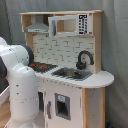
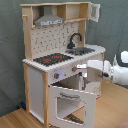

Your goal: Play with the kitchen

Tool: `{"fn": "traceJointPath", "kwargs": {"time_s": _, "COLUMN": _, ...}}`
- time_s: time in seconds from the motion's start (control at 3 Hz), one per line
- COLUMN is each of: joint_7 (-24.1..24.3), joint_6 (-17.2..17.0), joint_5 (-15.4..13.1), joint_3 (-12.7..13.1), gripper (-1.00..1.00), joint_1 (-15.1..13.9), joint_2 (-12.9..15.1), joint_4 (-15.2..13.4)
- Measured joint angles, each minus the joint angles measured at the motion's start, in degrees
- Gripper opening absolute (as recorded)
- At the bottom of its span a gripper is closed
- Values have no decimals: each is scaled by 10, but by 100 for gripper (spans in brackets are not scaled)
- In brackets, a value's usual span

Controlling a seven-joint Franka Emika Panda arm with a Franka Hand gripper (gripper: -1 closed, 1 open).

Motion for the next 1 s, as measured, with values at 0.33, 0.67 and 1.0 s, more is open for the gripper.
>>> {"fn": "traceJointPath", "kwargs": {"time_s": 0.33, "joint_7": 55, "joint_6": 19, "joint_5": 0, "joint_3": 3, "gripper": 100, "joint_1": 0, "joint_2": -26, "joint_4": -4}}
{"fn": "traceJointPath", "kwargs": {"time_s": 0.67, "joint_7": 111, "joint_6": 35, "joint_5": 0, "joint_3": 3, "gripper": 100, "joint_1": 0, "joint_2": -56, "joint_4": -13}}
{"fn": "traceJointPath", "kwargs": {"time_s": 1.0, "joint_7": 169, "joint_6": 53, "joint_5": 0, "joint_3": 4, "gripper": 100, "joint_1": -3, "joint_2": -91, "joint_4": -19}}
